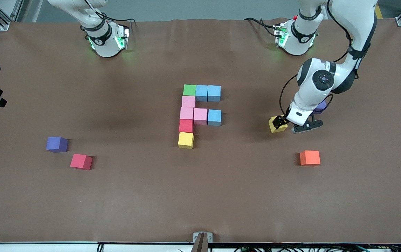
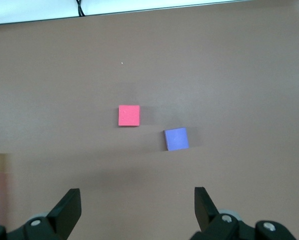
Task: Arrange 11 blocks into digit 3
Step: 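Grasp the yellow cube with the left gripper, then carry the yellow cube toward the figure with the left gripper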
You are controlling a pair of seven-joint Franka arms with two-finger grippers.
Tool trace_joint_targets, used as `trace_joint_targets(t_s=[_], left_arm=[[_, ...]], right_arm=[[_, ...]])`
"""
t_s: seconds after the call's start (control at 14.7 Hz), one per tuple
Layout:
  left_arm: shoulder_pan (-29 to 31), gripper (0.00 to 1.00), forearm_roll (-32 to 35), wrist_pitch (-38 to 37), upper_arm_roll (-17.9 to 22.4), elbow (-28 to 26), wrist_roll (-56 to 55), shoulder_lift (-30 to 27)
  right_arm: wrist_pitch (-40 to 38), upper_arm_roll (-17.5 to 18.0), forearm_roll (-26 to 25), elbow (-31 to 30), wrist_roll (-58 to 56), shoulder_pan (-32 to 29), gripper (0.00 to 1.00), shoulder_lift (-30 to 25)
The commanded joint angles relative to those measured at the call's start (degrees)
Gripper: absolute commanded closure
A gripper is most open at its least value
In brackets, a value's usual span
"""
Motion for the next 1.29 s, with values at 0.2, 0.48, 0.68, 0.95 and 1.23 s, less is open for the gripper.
trace_joint_targets(t_s=[0.2, 0.48, 0.68, 0.95, 1.23], left_arm=[[-1.3, 0.00, -0.5, 0.8, -0.1, 0.2, -2.2, 0.9], [-1.3, 0.19, -0.3, 0.8, -0.1, 0.1, -2.1, 2.4], [-1.5, 0.54, -0.3, 0.4, -0.2, 1.6, -5.7, 2.9], [-4.4, 0.76, -0.3, -1.6, -0.5, 9.7, -16.3, 6.8], [-7.6, 0.76, -0.3, -15.7, -0.4, 27.9, -29.1, 13.4]], right_arm=[[-0.2, 0.0, -0.9, 0.0, -0.2, 0.2, 0.00, -0.3], [0.3, 0.1, -0.8, 0.1, -0.2, 0.1, 0.00, -0.1], [0.4, 0.0, -0.4, 0.1, -0.2, -0.2, 0.00, -0.1], [0.3, 0.0, -0.4, 0.1, -0.2, 0.0, 0.00, 0.3], [0.3, 0.0, -0.4, 0.1, -0.2, 0.1, 0.00, 0.5]])
